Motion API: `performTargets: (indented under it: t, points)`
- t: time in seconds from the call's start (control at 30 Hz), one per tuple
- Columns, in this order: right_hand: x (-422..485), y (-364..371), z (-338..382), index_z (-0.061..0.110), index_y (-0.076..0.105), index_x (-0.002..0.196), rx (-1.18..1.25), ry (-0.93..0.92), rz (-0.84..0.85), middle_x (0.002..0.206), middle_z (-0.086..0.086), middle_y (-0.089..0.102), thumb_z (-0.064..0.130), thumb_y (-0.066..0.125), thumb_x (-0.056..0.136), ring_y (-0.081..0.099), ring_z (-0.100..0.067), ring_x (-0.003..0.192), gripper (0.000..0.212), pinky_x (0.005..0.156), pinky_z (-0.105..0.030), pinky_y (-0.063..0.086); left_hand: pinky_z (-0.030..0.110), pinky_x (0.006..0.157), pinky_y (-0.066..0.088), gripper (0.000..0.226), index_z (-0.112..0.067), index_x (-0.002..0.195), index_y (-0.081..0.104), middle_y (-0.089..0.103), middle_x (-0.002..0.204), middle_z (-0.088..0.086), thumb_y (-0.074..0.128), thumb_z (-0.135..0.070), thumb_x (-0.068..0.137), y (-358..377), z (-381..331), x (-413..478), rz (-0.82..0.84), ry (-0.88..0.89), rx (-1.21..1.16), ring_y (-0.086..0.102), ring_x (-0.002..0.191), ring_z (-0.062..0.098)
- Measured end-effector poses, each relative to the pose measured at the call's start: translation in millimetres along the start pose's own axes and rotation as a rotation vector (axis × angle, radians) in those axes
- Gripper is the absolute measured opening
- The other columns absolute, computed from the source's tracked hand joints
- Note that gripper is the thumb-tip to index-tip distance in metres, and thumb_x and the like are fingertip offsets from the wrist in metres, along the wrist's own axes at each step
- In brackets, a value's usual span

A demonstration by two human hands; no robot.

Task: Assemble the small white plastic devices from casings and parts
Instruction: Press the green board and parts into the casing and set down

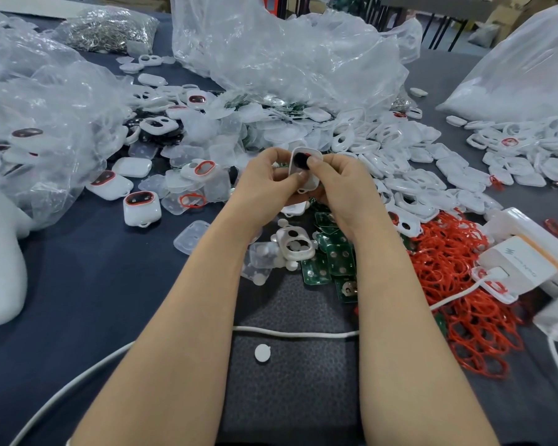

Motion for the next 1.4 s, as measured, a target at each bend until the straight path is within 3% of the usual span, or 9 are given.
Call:
performTargets:
  t: [0.07,0.2,0.33,0.5,0.63,0.83,1.03,1.27,1.4]
  points:
    - [0.8,-0.6,-0.4,0.014,0.064,0.079,0.018,0.006,0.0,0.09,-0.02,0.068,0.02,0.054,0.095,0.065,-0.04,0.09,0.02,0.089,-0.055,0.052,0.025,0.073,0.058,0.017,-0.007,0.108,0.054,0.074,0.085,0.008,0.059,-0.003,0.093,-0.4,-1.1,-0.3,-0.004,-0.009,-0.006,0.072,0.083,0.018]
    - [0.0,0.5,-1.5,0.009,0.067,0.082,0.141,0.055,0.018,0.079,-0.011,0.069,0.016,0.054,0.093,0.065,-0.022,0.073,0.018,0.08,-0.041,0.054,0.023,0.07,0.057,0.018,-0.005,0.11,0.055,0.074,0.088,0.009,0.058,-0.001,0.092,-0.5,-2.3,-0.8,-0.012,-0.022,-0.014,0.072,0.082,0.018]
    - [-0.2,2.8,-2.5,0.008,0.07,0.083,0.271,0.108,0.015,0.074,-0.007,0.069,0.012,0.053,0.092,0.064,-0.02,0.069,0.02,0.075,-0.038,0.053,0.021,0.068,0.057,0.017,-0.004,0.108,0.055,0.075,0.081,0.006,0.059,-0.001,0.092,1.1,-3.4,-2.1,-0.001,-0.034,-0.061,0.073,0.078,0.017]
    - [1.1,0.4,-2.2,-0.004,0.065,0.083,0.091,0.03,-0.106,0.073,-0.015,0.059,0.016,0.055,0.088,0.055,-0.024,0.065,0.023,0.062,-0.036,0.048,0.018,0.063,0.055,0.011,-0.008,0.101,0.056,0.074,0.075,0.003,0.059,-0.002,0.092,3.3,-4.0,-3.5,0.008,-0.048,-0.082,0.073,0.072,0.016]
    - [1.2,0.4,-1.0,0.012,0.061,0.065,0.014,0.008,-0.113,0.07,-0.009,0.058,0.02,0.057,0.086,0.052,-0.024,0.07,0.022,0.066,-0.039,0.044,0.019,0.064,0.055,0.012,-0.005,0.104,0.056,0.072,0.083,0.008,0.06,-0.009,0.093,2.7,-3.2,-3.1,-0.017,-0.047,-0.075,0.072,0.075,0.015]
    - [-0.9,2.3,0.9,0.018,0.06,0.063,0.014,0.012,-0.101,0.076,-0.012,0.061,0.023,0.059,0.084,0.056,-0.026,0.075,0.023,0.079,-0.053,0.051,0.019,0.059,0.055,0.007,-0.008,0.097,0.057,0.069,0.085,0.009,0.053,-0.014,0.098,1.2,-1.0,-0.6,-0.075,-0.062,-0.065,0.071,0.068,0.012]
    - [-3.0,3.3,3.1,0.018,0.063,0.062,-0.001,-0.006,-0.083,0.071,-0.01,0.061,0.022,0.061,0.086,0.056,-0.025,0.072,0.024,0.075,-0.052,0.052,0.025,0.062,0.059,0.004,-0.013,0.094,0.055,0.07,0.089,0.013,0.053,-0.014,0.098,-1.5,1.0,1.1,-0.118,-0.055,-0.002,0.071,0.076,0.02]
    - [-3.1,4.5,4.5,0.018,0.063,0.063,-0.053,-0.026,-0.101,0.071,-0.011,0.062,0.022,0.061,0.088,0.057,-0.025,0.07,0.025,0.076,-0.052,0.052,0.025,0.058,0.058,0.001,-0.009,0.097,0.053,0.065,0.081,0.009,0.052,-0.011,0.098,-1.9,1.6,2.8,-0.173,-0.031,0.081,0.068,0.069,0.017]
    - [-3.0,4.6,4.5,0.018,0.063,0.066,-0.098,-0.037,-0.12,0.07,-0.008,0.063,0.022,0.062,0.088,0.058,-0.022,0.07,0.023,0.072,-0.046,0.053,0.033,0.066,0.061,0.006,-0.008,0.102,0.051,0.067,0.084,0.014,0.051,-0.011,0.098,-1.8,-0.1,2.2,-0.206,0.013,0.178,0.07,0.078,0.026]
Point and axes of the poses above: each hand's wrist, its own x-axis towards the middle knuckle, its own y-axis out of the palm, z = x × y, the point moved 4 cm from there along x, towards the middle knuckle
